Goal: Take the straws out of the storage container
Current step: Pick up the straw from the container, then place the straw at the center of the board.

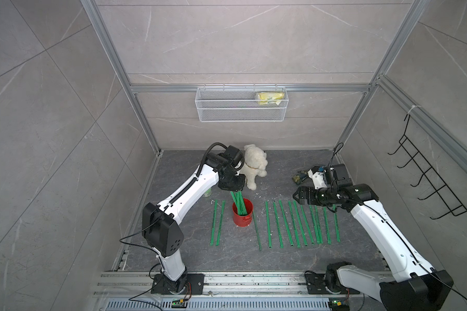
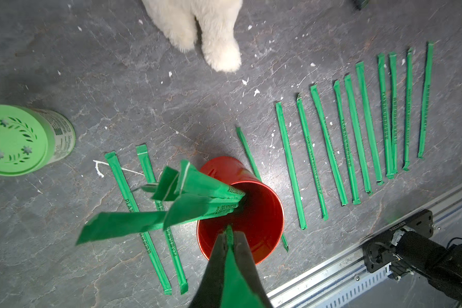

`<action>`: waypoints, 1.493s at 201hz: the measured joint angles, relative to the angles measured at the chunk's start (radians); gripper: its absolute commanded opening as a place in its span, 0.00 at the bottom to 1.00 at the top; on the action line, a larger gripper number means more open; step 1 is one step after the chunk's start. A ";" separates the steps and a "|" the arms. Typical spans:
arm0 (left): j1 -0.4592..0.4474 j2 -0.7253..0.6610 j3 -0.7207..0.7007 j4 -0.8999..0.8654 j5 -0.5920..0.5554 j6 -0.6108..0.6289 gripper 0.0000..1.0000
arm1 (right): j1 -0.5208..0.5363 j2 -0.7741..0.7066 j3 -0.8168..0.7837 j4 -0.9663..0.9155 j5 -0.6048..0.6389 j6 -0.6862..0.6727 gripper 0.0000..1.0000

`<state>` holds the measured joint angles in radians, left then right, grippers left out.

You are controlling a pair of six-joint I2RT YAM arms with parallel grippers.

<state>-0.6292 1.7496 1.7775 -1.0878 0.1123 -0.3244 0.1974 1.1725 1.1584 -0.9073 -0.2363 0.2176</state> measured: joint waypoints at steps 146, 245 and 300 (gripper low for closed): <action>-0.011 -0.017 0.551 -0.263 -0.090 0.005 0.08 | 0.000 -0.003 0.005 0.000 0.000 0.000 1.00; 0.051 -0.120 0.489 -0.420 -0.328 0.006 0.09 | 0.000 -0.003 0.007 0.000 -0.007 0.000 1.00; 0.186 -0.113 0.322 -0.422 -0.346 0.004 0.09 | 0.000 -0.003 0.007 0.000 -0.007 0.000 1.00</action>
<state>-0.4435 1.6367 2.0995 -1.5101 -0.2340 -0.3206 0.1974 1.1698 1.1652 -0.9077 -0.2436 0.2173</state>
